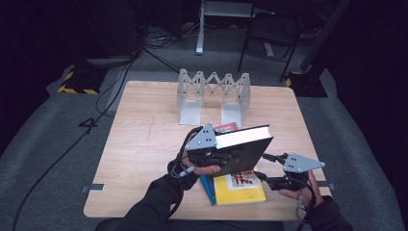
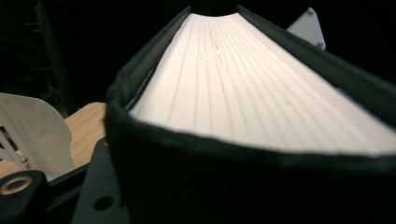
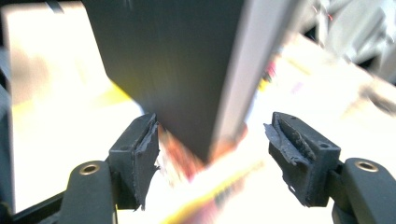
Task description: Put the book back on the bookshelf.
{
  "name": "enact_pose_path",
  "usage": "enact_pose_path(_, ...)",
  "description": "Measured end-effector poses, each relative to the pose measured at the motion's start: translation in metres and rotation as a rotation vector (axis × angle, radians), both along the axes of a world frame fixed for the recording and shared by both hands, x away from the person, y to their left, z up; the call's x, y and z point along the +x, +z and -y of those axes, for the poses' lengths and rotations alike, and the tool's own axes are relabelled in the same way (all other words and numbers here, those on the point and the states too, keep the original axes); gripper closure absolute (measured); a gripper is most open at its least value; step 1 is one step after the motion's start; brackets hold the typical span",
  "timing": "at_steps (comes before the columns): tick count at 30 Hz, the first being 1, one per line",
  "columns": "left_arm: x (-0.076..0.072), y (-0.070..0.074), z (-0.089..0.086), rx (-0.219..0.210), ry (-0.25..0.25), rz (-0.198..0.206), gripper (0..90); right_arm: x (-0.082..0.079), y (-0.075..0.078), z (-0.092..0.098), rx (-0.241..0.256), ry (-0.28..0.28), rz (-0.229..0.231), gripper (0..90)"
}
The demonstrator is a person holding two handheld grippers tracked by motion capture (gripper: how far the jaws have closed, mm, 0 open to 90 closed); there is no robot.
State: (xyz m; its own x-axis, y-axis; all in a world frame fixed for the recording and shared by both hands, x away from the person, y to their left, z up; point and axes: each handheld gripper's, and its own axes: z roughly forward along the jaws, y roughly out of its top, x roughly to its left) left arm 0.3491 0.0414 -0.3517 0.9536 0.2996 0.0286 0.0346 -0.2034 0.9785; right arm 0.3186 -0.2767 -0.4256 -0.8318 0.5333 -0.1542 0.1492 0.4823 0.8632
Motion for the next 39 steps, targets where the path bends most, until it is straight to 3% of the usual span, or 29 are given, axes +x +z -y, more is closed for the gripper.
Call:
enact_pose_path(2, 0.001, 0.000, -0.001, -0.003, 0.007, -0.011, 49.2, 0.000, -0.011, 0.013, -0.087, -0.059, -0.018, 32.3)
enact_pose_path(7, -0.004, 0.003, 0.002, 0.006, 0.026, 0.004, 50.2, 0.007, -0.030, 0.038, -0.156, -0.154, -0.173, 32.0)
enact_pose_path(11, -0.007, 0.008, 0.004, 0.016, 0.052, 0.024, 50.9, 0.003, -0.029, 0.046, -0.124, -0.160, -0.179, 32.3)
enact_pose_path(18, -0.004, 0.012, -0.007, 0.010, 0.119, 0.040, 51.5, 0.006, -0.033, 0.045, -0.141, -0.173, -0.187, 32.4)
enact_pose_path(23, 0.000, 0.020, -0.022, -0.004, 0.247, 0.030, 51.7, 0.008, -0.035, 0.047, -0.133, -0.179, -0.201, 31.6)
enact_pose_path(29, 0.001, 0.026, -0.036, 0.000, 0.319, 0.052, 51.7, 0.009, -0.036, 0.052, -0.101, -0.173, -0.208, 30.3)
enact_pose_path(39, 0.012, 0.035, -0.067, -0.030, 0.444, 0.076, 51.8, 0.004, -0.044, 0.050, -0.146, -0.156, -0.222, 30.2)
